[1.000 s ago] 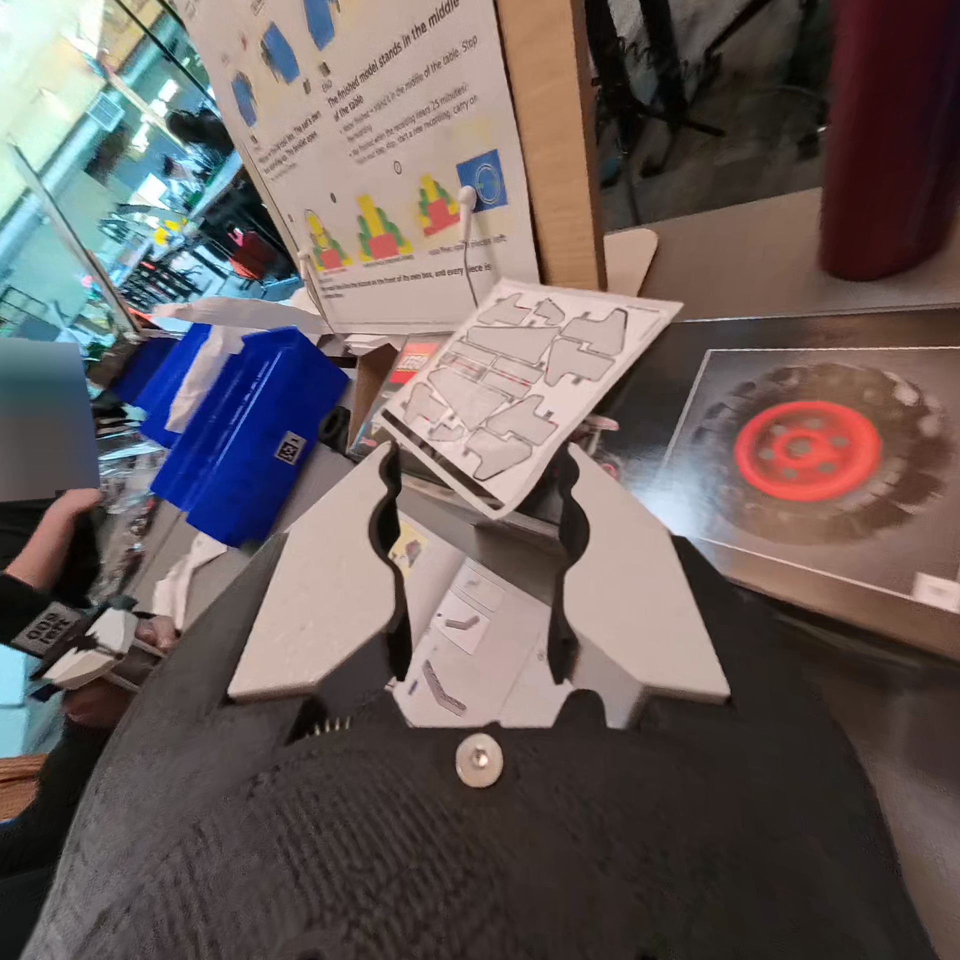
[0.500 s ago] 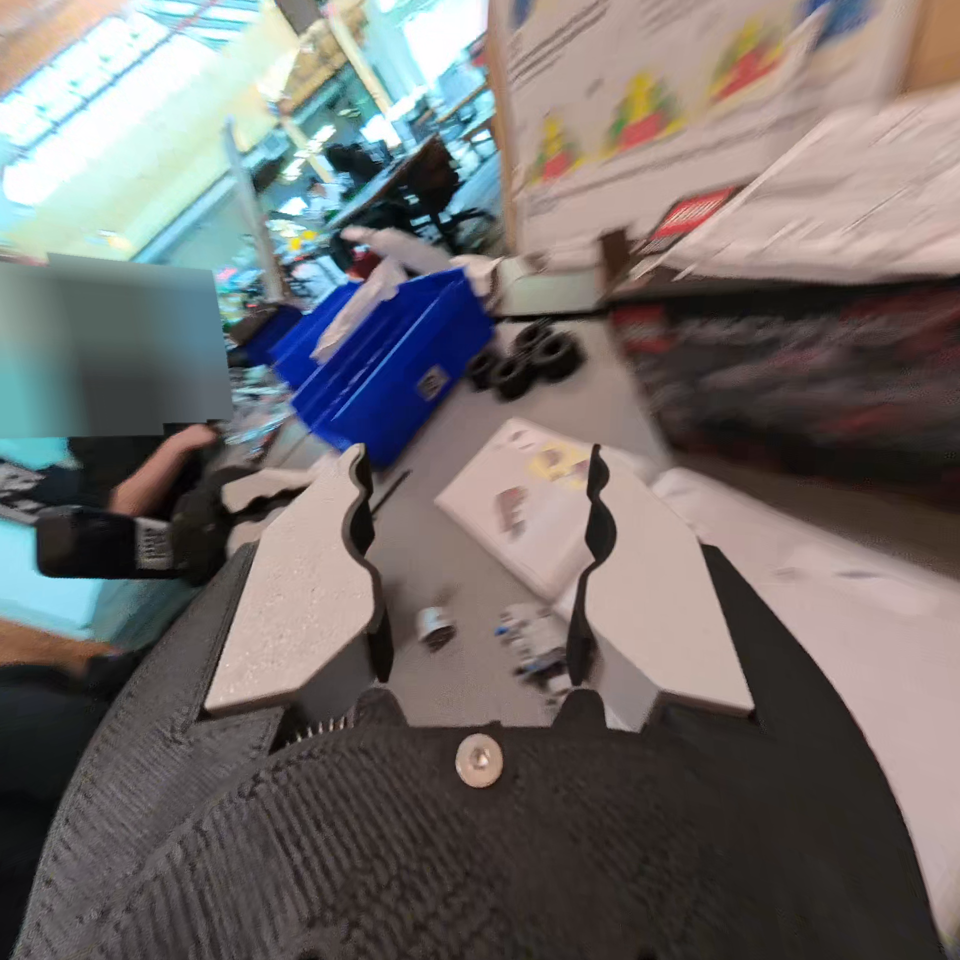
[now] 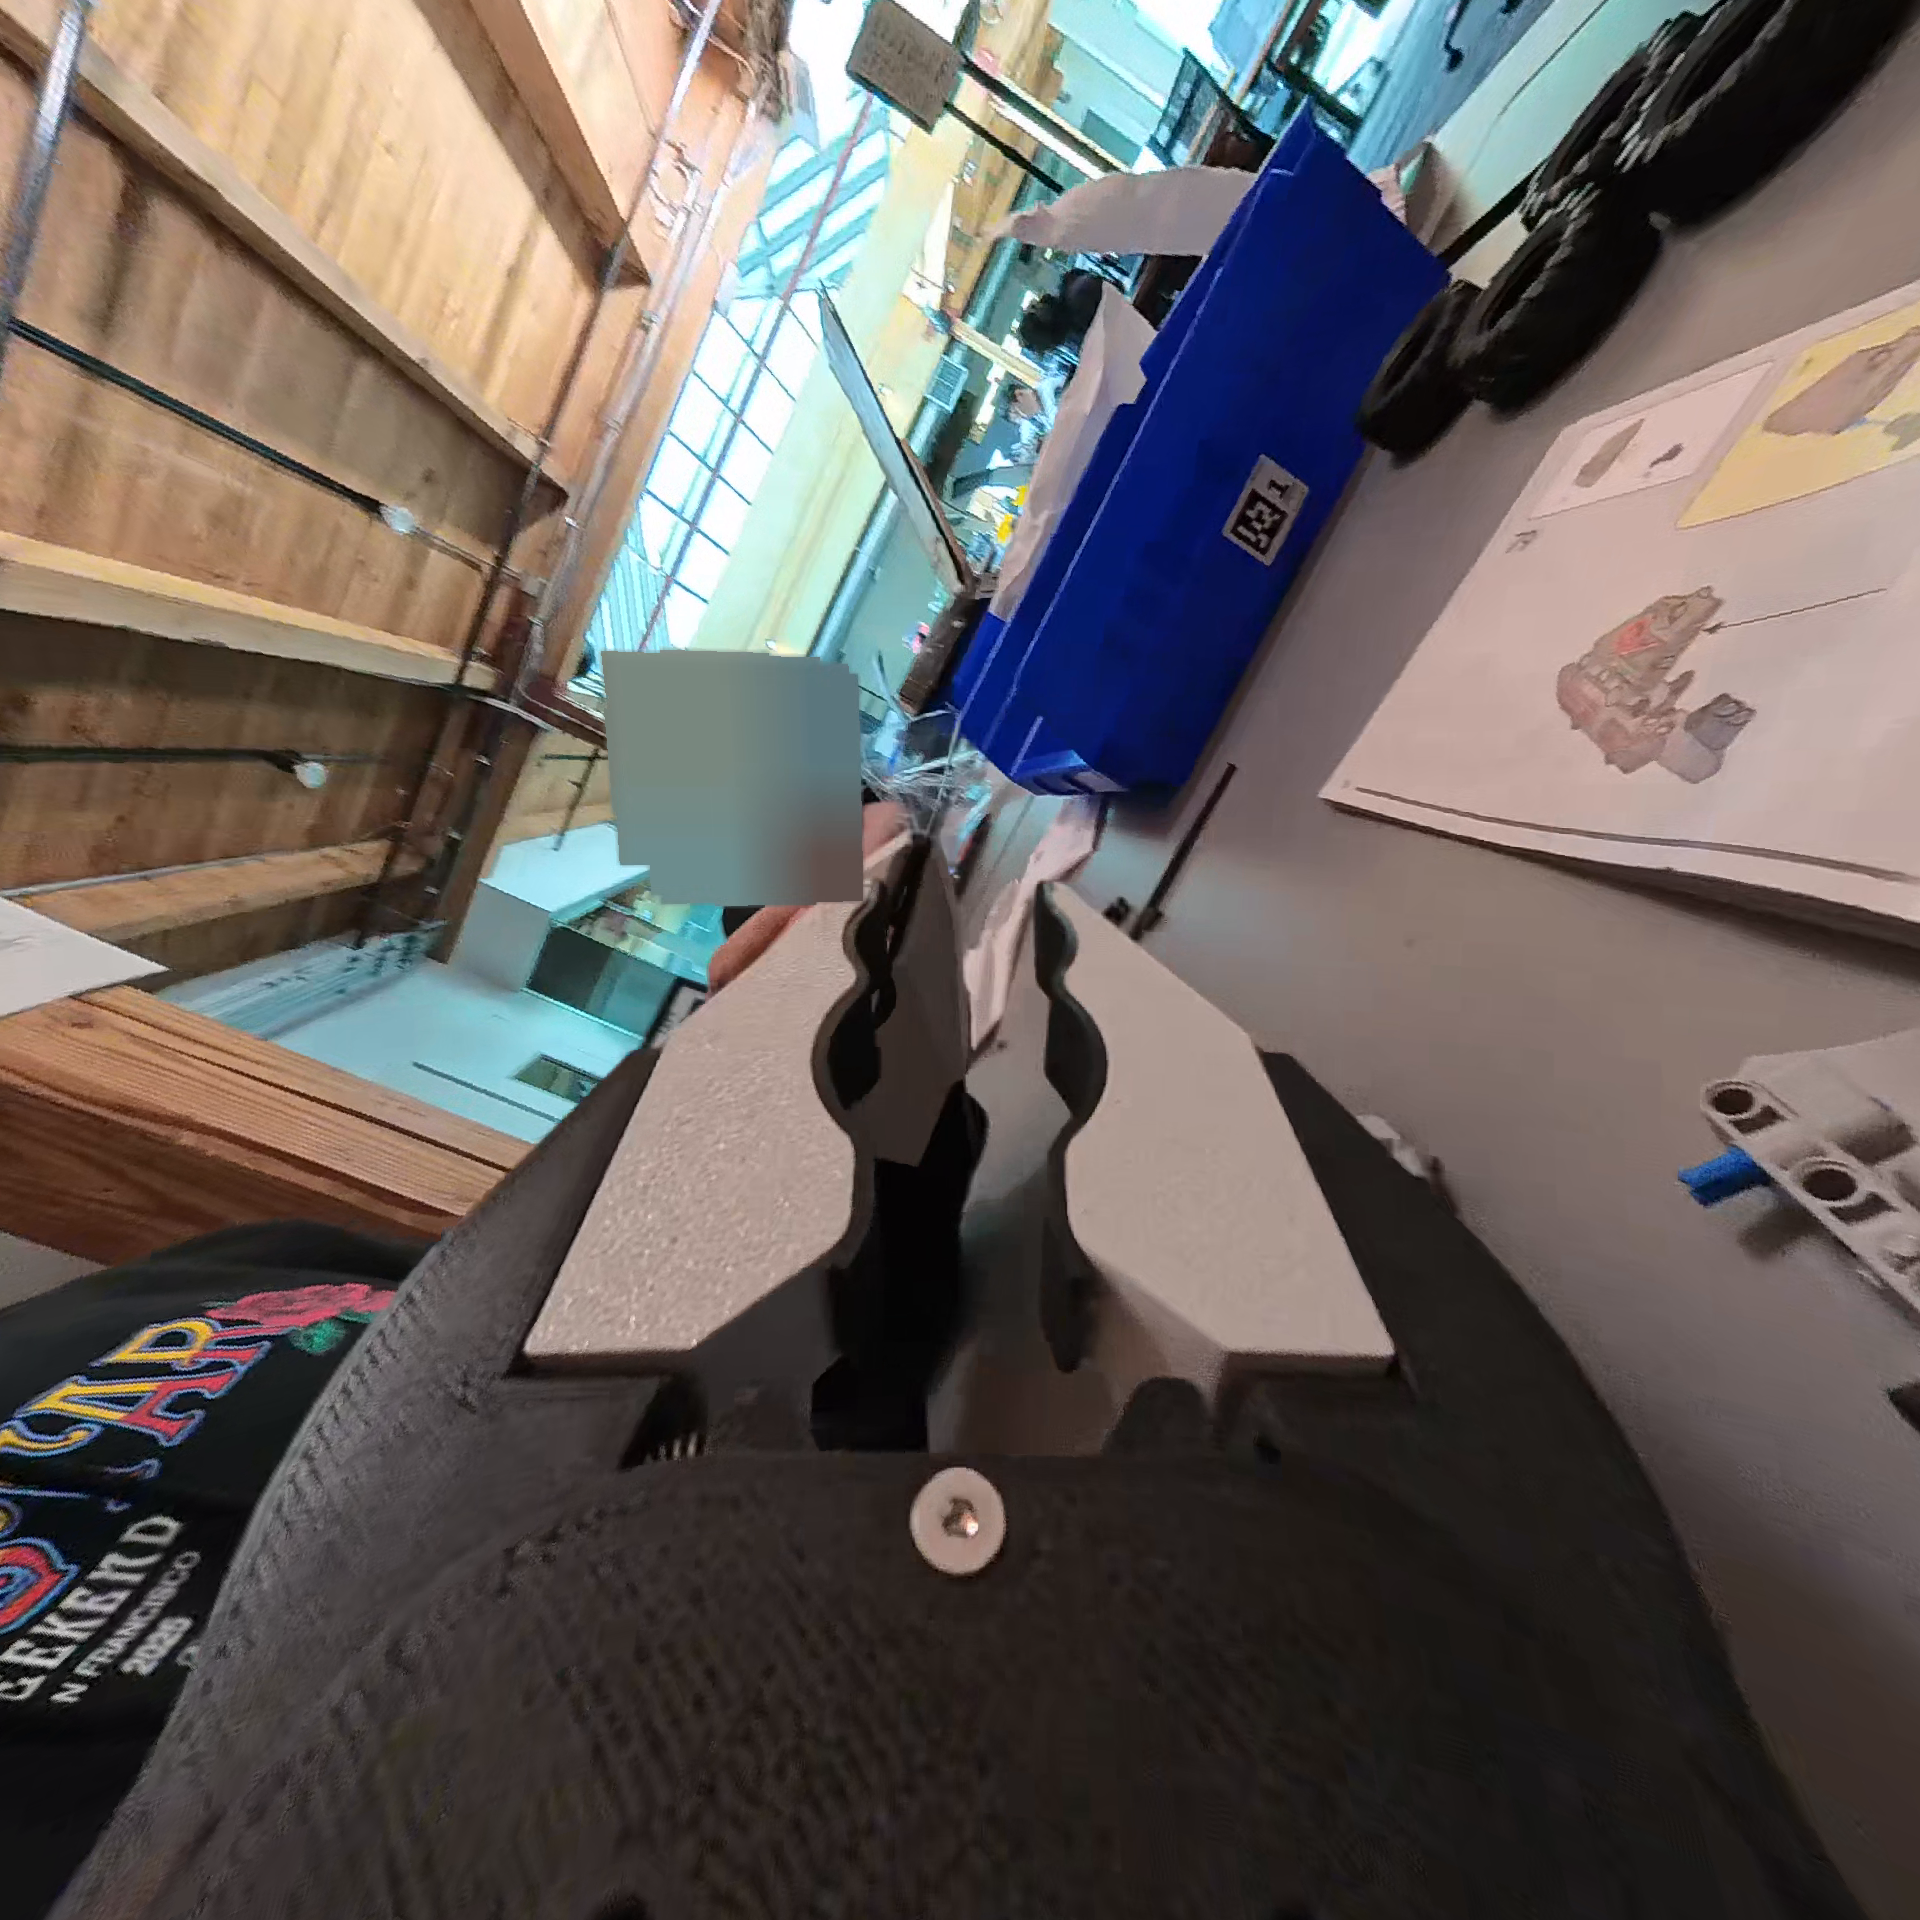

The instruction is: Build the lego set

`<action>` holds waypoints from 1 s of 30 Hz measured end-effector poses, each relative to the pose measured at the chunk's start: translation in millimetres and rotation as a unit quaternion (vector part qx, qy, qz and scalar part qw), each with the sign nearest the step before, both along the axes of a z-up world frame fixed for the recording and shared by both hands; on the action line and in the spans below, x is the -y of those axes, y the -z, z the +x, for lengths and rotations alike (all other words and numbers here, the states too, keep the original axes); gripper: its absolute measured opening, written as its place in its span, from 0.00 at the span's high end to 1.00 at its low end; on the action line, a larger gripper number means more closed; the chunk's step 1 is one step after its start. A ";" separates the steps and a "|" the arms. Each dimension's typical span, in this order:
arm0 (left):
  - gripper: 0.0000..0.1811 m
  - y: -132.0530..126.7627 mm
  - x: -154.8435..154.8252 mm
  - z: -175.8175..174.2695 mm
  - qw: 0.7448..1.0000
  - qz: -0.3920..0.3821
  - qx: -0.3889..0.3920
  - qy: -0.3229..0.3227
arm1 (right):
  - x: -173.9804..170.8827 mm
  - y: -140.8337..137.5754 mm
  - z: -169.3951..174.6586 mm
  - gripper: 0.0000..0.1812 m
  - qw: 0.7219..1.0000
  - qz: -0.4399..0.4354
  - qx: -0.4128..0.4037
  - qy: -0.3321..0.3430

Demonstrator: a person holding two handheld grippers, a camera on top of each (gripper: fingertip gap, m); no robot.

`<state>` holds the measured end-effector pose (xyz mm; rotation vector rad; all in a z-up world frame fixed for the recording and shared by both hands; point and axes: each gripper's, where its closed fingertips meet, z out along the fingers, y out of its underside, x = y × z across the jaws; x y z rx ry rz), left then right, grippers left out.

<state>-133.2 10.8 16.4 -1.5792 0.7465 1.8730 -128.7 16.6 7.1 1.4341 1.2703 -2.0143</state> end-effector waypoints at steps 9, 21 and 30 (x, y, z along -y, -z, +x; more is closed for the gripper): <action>1.00 2.6 -6.9 10.2 0.999 -0.019 -0.028 0.020 | 1.7 -6.3 1.8 0.92 0.997 -0.068 0.018 -0.014; 0.96 12.8 -11.7 13.0 0.998 -0.020 0.039 0.037 | -2.5 3.1 2.1 1.00 1.000 -0.012 0.000 -0.020; 0.75 21.7 4.0 4.2 0.989 -0.012 0.142 0.030 | -17.7 1.4 -1.7 1.00 0.997 0.068 -0.046 0.003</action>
